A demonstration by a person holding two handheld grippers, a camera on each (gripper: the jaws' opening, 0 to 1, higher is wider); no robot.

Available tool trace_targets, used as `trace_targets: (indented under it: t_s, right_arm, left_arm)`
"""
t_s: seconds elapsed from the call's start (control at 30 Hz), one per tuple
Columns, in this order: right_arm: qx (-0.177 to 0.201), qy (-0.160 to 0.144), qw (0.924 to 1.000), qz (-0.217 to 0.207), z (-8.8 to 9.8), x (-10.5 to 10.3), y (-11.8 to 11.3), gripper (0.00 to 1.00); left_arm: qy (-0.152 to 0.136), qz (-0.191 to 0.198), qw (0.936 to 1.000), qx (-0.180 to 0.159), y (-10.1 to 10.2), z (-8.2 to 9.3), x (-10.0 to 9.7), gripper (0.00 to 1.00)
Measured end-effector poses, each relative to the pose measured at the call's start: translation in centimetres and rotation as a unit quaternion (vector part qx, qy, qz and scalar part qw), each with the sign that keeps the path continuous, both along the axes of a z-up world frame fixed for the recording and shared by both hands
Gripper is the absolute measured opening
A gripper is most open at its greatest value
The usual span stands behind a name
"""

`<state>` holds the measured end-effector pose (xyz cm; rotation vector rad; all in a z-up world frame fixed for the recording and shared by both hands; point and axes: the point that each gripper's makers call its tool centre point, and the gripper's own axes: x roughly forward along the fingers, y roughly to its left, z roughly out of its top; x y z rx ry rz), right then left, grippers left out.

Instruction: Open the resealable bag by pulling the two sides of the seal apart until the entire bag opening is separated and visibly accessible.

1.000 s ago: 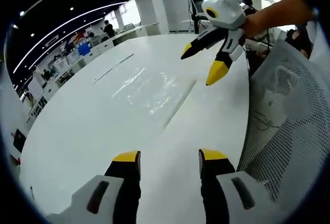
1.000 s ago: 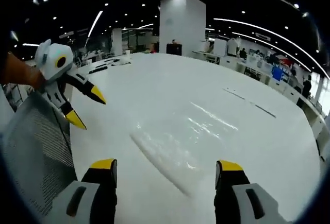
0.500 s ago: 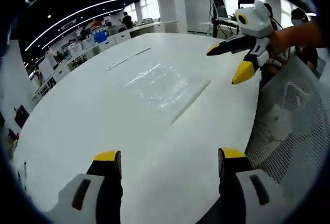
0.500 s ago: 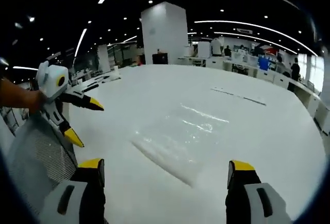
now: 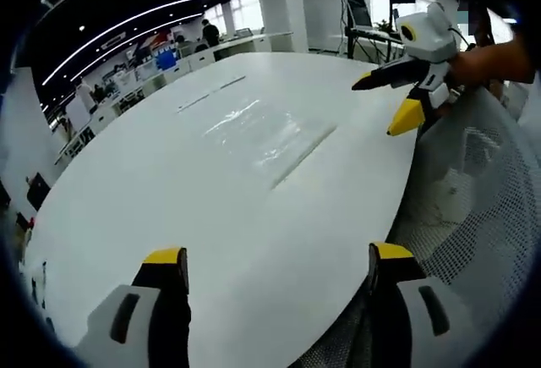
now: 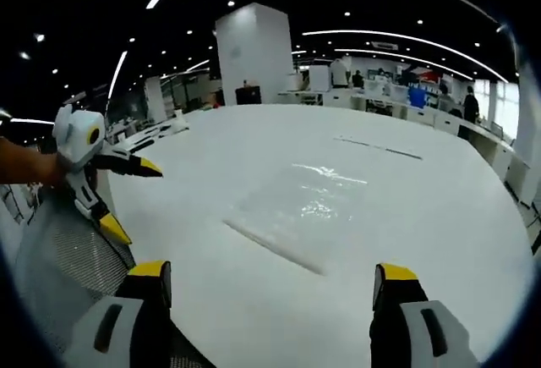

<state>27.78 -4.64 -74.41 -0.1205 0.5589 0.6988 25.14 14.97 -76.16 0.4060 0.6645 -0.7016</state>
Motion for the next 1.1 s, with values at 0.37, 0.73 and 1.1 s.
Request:
trace_targets:
  t_s: [0.37, 0.73, 1.1]
  right_arm:
    - [-0.008, -0.006, 0.9998, -0.019, -0.2, -1.3, -0.8, 0.99]
    - [-0.038, -0.013, 0.9992, -0.006, -1.1, -1.5, -0.9, 0.96]
    - [-0.043, -0.015, 0.9988, -0.019, -1.0, -1.3, -1.4, 0.91]
  left_arm:
    - [-0.008, 0.014, 0.9995, -0.027, 0.2, -0.2, 0.4, 0.91]
    - [-0.015, -0.005, 0.9999, 0.008, 0.0, -1.1, -0.4, 0.88]
    - [-0.024, 0.002, 0.9997, -0.001, 0.3, -0.5, 0.0, 0.87]
